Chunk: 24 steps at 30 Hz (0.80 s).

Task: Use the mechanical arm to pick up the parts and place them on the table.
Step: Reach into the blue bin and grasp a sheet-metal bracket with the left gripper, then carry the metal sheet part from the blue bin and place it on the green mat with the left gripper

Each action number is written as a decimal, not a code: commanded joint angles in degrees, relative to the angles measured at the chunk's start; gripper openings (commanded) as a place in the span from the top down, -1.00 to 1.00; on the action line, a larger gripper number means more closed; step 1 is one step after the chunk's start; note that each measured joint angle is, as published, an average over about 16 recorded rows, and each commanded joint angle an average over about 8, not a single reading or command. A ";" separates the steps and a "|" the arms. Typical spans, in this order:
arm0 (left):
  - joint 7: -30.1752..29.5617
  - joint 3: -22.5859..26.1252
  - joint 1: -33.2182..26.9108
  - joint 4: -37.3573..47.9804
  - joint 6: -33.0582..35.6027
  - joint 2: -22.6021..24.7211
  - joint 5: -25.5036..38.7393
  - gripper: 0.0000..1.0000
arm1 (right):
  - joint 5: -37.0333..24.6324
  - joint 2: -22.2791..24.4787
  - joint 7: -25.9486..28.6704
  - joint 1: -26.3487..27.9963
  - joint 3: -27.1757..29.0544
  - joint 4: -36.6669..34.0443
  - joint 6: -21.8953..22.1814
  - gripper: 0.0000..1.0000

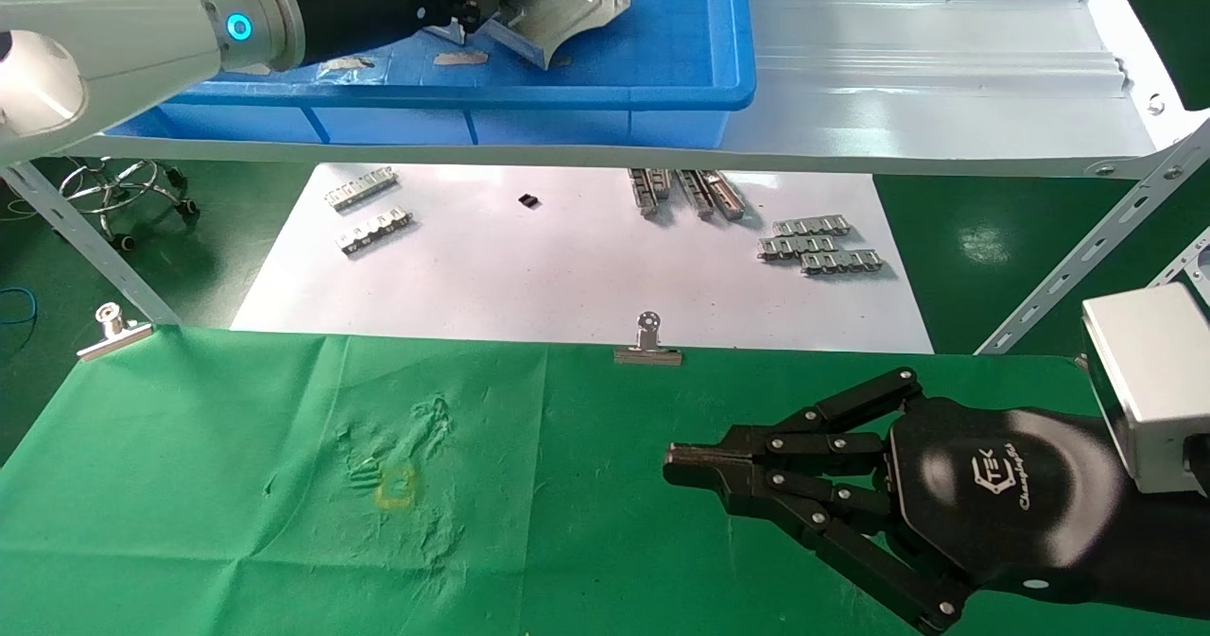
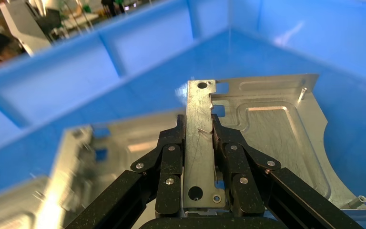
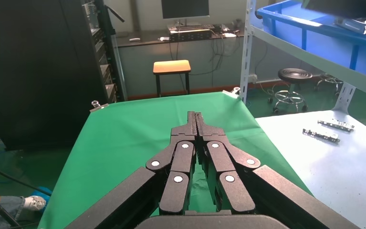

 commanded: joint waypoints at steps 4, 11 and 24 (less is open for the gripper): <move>0.52 -1.27 -0.98 -0.29 3.99 -2.08 -2.03 1.00 | 0.01 0.00 0.00 0.00 -0.01 0.00 0.00 1.00; 5.26 -2.99 -0.66 -3.14 22.62 -9.63 -5.10 1.00 | 0.02 0.01 -0.01 0.01 -0.02 0.00 0.01 1.00; 18.46 -0.65 8.06 -15.30 43.34 -23.11 -8.82 1.00 | 0.03 0.02 -0.02 0.01 -0.05 0.00 0.02 1.00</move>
